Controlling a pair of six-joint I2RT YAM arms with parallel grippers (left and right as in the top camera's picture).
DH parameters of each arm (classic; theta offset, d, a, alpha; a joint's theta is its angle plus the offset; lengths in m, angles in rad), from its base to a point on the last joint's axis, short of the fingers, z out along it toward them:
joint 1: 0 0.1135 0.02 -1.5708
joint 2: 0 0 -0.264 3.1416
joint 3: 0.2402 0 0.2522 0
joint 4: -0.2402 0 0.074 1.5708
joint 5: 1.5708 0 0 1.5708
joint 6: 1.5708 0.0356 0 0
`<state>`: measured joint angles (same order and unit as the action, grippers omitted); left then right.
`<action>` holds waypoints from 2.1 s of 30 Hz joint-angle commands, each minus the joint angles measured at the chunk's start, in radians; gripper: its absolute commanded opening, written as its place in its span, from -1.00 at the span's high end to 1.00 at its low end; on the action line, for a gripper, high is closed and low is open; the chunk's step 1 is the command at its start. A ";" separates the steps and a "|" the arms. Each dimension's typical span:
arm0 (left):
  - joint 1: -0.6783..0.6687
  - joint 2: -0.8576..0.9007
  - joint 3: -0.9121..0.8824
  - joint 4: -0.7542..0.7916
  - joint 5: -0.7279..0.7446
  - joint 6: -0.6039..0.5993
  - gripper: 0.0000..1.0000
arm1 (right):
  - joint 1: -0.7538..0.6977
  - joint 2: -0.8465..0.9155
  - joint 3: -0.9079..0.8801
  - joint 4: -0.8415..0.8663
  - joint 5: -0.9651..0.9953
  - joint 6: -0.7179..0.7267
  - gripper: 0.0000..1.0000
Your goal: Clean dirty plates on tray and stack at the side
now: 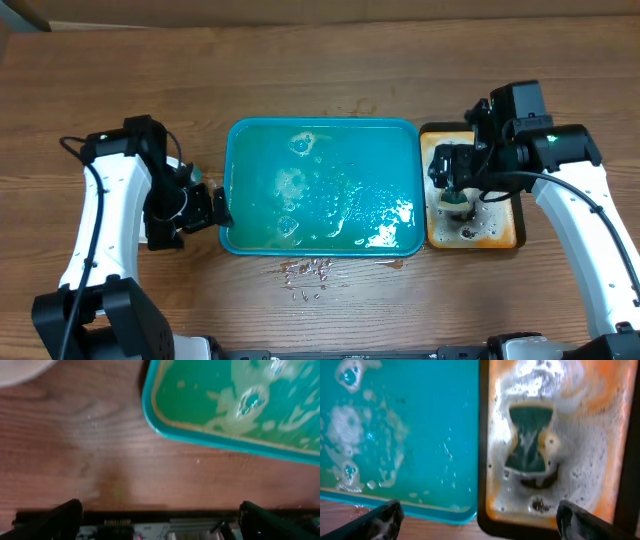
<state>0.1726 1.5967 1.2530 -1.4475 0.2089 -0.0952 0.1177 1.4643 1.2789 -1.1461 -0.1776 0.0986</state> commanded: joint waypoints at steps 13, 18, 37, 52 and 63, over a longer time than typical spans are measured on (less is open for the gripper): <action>-0.013 -0.604 -0.214 0.188 0.017 -0.002 -0.99 | -0.001 -0.616 -0.333 0.203 0.049 0.009 -1.00; -0.012 -0.831 -0.224 0.311 -0.027 0.029 -1.00 | -0.001 -0.807 -0.383 0.187 0.073 0.009 -1.00; -0.012 -0.923 -0.224 0.318 -0.027 0.029 -0.99 | -0.001 -0.844 -0.383 0.142 0.072 0.009 -1.00; -0.012 -0.923 -0.224 0.319 -0.027 0.029 -1.00 | -0.003 -0.914 -0.383 0.146 0.117 -0.003 -1.00; -0.012 -0.923 -0.224 0.319 -0.027 0.029 -1.00 | 0.000 -1.226 -0.640 0.532 0.128 -0.002 -1.00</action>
<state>0.1650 0.6724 1.0328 -1.1294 0.1925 -0.0933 0.1177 0.3008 0.7219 -0.6769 -0.0509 0.1028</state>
